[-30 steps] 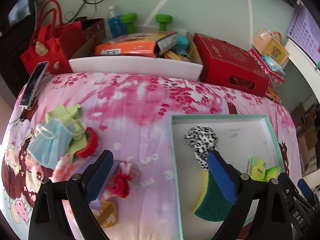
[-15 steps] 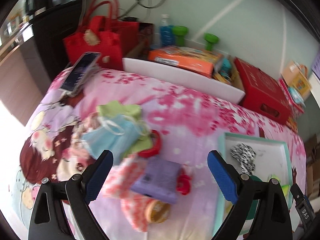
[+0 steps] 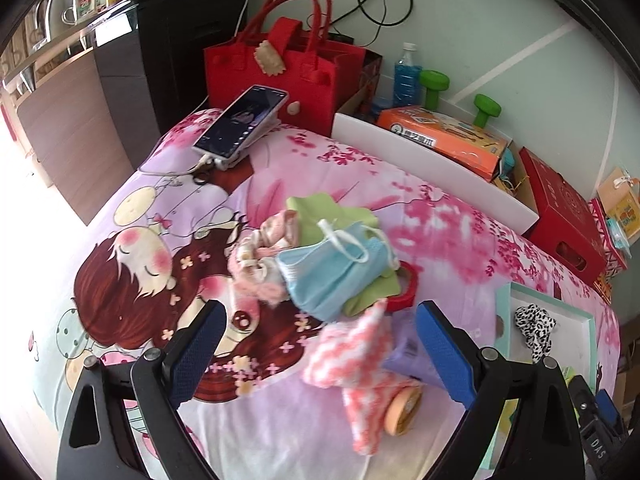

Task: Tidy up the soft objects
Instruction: 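Move both tools back over the remaining pile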

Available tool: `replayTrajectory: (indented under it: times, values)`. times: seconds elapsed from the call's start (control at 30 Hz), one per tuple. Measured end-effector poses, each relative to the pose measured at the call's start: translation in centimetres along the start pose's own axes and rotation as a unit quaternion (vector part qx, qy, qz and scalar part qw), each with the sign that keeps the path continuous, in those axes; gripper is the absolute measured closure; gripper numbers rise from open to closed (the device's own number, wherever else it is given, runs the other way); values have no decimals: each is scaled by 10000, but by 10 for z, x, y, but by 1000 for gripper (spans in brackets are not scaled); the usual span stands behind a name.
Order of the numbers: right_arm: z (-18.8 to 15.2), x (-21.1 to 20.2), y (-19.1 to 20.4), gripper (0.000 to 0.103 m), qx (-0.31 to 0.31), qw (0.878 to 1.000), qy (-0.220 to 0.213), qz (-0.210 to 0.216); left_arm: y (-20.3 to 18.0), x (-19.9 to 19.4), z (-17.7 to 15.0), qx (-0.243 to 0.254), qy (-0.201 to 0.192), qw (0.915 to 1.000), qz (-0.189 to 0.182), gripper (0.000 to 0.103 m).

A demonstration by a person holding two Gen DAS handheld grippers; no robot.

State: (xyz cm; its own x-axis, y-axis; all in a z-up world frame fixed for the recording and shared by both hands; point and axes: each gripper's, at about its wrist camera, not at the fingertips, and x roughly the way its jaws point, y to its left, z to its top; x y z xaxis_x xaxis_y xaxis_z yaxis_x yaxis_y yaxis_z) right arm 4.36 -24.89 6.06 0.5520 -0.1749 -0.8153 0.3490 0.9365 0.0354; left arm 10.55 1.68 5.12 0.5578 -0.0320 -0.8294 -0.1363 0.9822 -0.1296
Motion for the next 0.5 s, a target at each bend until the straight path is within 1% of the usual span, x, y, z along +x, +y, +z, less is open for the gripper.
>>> replayTrajectory:
  times: [0.13,0.23,0.3,0.5]
  values:
    - [-4,1,32,0,-301,9991,-9,288,12,1,-4,-64,37,10000,5,8]
    - [-8,4,53,0,-481,9975,40,513,20,3,-9,-136,143,9998,-23,8]
    - [-11,6,64,0,-597,9965,69,579,25,6,-12,-165,262,9995,2,8]
    - [-18,14,92,0,-881,9929,143,785,40,8,-18,-426,386,9983,-40,8]
